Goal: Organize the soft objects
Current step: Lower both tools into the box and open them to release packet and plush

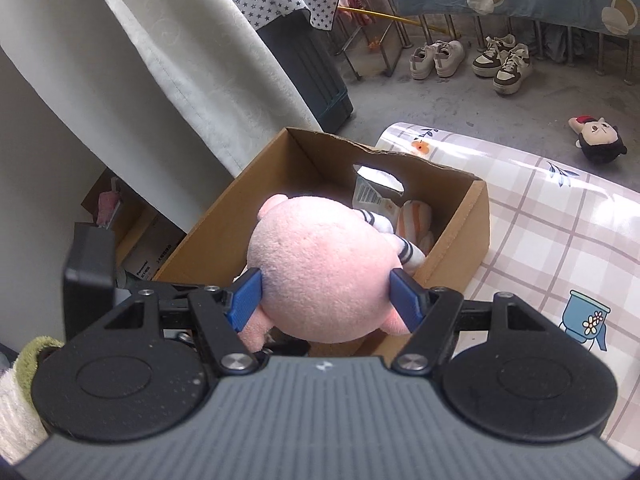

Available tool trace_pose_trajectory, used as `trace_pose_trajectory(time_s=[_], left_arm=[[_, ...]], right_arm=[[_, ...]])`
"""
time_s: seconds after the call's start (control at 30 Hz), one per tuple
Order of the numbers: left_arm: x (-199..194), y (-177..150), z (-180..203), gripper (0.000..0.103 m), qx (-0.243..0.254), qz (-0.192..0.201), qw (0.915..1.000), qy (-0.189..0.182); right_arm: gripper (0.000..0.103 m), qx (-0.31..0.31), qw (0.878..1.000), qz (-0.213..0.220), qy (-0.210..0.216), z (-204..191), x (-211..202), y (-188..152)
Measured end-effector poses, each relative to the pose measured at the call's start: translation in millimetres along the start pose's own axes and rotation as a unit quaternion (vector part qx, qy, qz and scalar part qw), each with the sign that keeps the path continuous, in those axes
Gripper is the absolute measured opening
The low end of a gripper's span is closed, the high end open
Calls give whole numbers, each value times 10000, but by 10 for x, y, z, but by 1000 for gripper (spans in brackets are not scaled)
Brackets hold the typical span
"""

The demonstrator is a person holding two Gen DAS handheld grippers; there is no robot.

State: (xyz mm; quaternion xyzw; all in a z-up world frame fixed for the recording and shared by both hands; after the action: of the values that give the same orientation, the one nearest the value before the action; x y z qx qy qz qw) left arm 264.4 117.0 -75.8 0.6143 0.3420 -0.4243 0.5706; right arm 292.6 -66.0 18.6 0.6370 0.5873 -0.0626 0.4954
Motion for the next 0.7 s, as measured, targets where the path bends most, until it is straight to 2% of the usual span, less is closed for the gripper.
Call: trace_pose_trajectory(time_s=[0.1, 0.23, 0.4, 0.53, 0.7], left_arm=[[90, -11, 55, 55, 117, -94, 9999, 52], [107, 2, 53, 68, -10, -114, 9999, -103], [6, 17, 32, 72, -117, 0, 9999, -127], [-175, 10, -44, 72, -322, 135, 9993, -166], [-602, -113, -288, 75, -800, 519, 9954, -82]], right_arm=[[69, 23, 10000, -2, 26, 30, 35, 19], [69, 37, 10000, -46, 62, 30, 49, -5], [69, 34, 9999, -64, 78, 31, 54, -16], [69, 99, 9998, -14, 175, 16, 15, -17], [69, 132, 9992, 53, 363, -121, -105, -21]])
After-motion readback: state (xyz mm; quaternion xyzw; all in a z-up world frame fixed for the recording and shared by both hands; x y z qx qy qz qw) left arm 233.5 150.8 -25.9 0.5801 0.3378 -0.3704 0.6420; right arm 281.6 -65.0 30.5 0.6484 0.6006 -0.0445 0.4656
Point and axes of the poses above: each gripper's, at about its wrist camera, not at the fingertips, and x roughly the way its jaws point, z to its right, y to its top, the point moved 2 cm from there along x, roughly the way its jaws point, and after that the axes turned 4 degrees about y, right-handed, at the moved point
